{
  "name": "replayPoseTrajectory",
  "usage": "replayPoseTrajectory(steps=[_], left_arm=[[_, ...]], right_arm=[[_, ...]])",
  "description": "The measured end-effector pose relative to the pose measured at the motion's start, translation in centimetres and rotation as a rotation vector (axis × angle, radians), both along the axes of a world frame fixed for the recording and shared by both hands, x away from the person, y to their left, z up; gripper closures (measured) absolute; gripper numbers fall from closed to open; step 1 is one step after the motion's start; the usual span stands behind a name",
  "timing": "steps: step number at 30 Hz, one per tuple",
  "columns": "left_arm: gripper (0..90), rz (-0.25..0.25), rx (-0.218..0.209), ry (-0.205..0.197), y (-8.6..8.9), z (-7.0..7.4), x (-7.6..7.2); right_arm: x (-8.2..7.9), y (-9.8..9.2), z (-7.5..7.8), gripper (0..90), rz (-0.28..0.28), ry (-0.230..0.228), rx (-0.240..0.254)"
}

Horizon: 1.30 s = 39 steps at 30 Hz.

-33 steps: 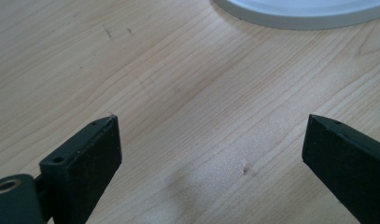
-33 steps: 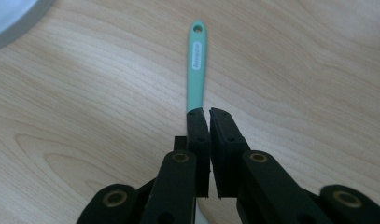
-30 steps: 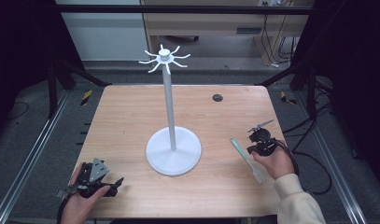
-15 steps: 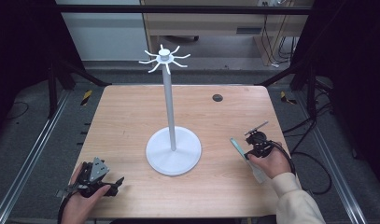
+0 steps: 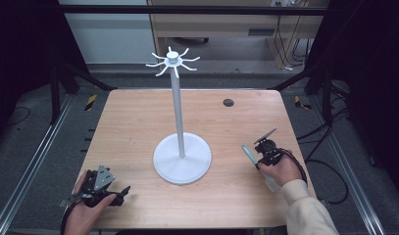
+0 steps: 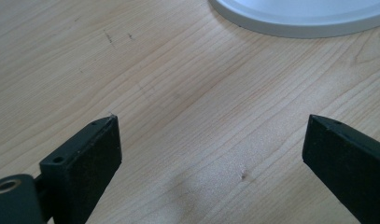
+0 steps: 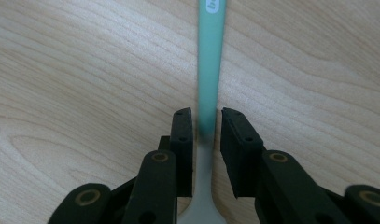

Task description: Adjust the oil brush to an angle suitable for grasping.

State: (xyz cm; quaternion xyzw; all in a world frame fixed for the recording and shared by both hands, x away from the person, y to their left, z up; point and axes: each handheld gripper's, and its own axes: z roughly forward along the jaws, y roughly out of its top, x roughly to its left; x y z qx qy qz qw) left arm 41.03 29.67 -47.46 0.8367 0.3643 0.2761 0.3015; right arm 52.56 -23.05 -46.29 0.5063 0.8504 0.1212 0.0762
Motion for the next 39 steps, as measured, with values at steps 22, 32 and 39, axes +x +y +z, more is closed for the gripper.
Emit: replayPoseTrajectory(steps=[22, 32, 39], left_arm=[[4.2, 0.004, -0.006, 0.0, 0.0, -0.1, 0.0], [4.2, 0.011, -0.003, 0.004, 0.1, -0.1, 0.1], [4.1, 0.024, -0.009, 0.006, 0.2, -0.2, 0.3]], right_arm=[[0.5, 0.0, -0.3, 82.5, -0.008, 0.045, -0.006], [0.0, 0.1, 3.3, 82.5, 0.004, -0.076, 0.081], [0.4, 2.0, 7.1, 82.5, 0.022, -0.225, 0.223]])
